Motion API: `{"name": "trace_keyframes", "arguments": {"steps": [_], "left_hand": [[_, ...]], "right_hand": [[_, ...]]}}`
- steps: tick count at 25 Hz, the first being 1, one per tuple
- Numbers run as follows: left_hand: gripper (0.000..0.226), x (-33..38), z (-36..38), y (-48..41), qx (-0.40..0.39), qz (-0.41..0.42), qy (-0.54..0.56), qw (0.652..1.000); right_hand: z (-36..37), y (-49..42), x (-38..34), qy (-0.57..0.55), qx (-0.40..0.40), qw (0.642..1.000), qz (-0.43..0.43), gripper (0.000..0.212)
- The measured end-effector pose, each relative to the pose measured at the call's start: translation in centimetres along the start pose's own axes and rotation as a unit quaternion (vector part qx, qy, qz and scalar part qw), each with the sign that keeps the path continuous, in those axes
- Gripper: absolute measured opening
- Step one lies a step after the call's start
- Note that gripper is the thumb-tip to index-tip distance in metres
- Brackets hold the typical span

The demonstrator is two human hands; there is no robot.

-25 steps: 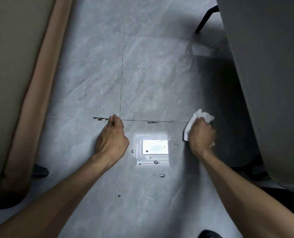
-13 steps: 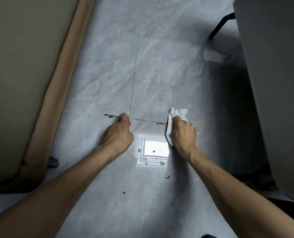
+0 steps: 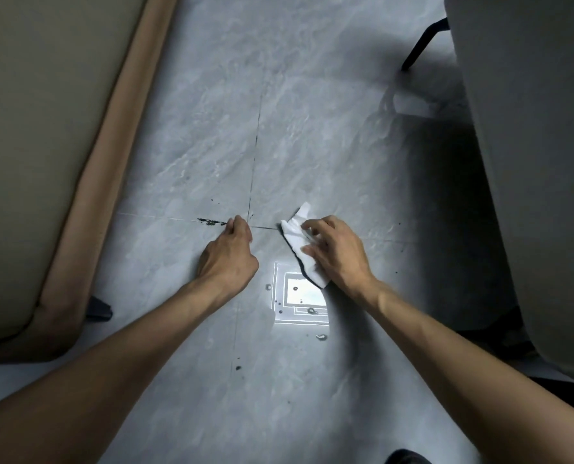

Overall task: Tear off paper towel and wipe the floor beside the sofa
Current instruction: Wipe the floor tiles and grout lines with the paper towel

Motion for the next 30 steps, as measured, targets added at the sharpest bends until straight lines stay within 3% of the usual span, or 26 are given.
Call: {"name": "trace_keyframes", "arguments": {"steps": [4,9,14,17,20,27,30], "left_hand": [[0.036,0.4,-0.2,0.3,-0.017,-0.005,-0.003,1.000],[0.057,-0.2,0.5,-0.1,-0.046,-0.016,-0.029,0.998],[0.060,-0.1,0.7,-0.3,-0.055,-0.022,-0.048,0.997],[0.060,-0.1,0.5,-0.4,-0.073,-0.017,-0.053,0.996],[0.060,-0.8,0.4,-0.4,-0.074,-0.021,-0.043,0.996],[0.066,-0.3,1.0,-0.4,-0.075,0.000,-0.059,0.995],[0.065,-0.8,0.6,-0.4,-0.077,-0.009,-0.052,0.996]], "right_hand": [[-0.1,-0.4,0.1,-0.052,0.045,0.997,0.037,0.018],[-0.8,1.6,2.7,-0.022,0.039,0.996,0.074,0.012],[0.5,-3.6,-2.6,-0.016,0.006,1.000,0.014,0.007],[-0.7,-2.7,-0.9,0.011,-0.014,0.999,-0.034,0.006],[-1.9,-0.8,1.9,0.020,-0.014,1.000,-0.019,0.006],[-1.1,-2.3,-0.7,0.000,-0.024,0.999,-0.047,0.007],[-2.4,-0.5,2.6,0.015,-0.013,1.000,0.009,0.006]]}}
Point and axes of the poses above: each hand's wrist, its own y-axis away from the middle knuckle, its own z-axis out of the palm, x = y × z, the point moved 4 cm from there along -y, towards the middle knuckle, and after that the axes turned 12 degrees about y, right-handed, at the moved point
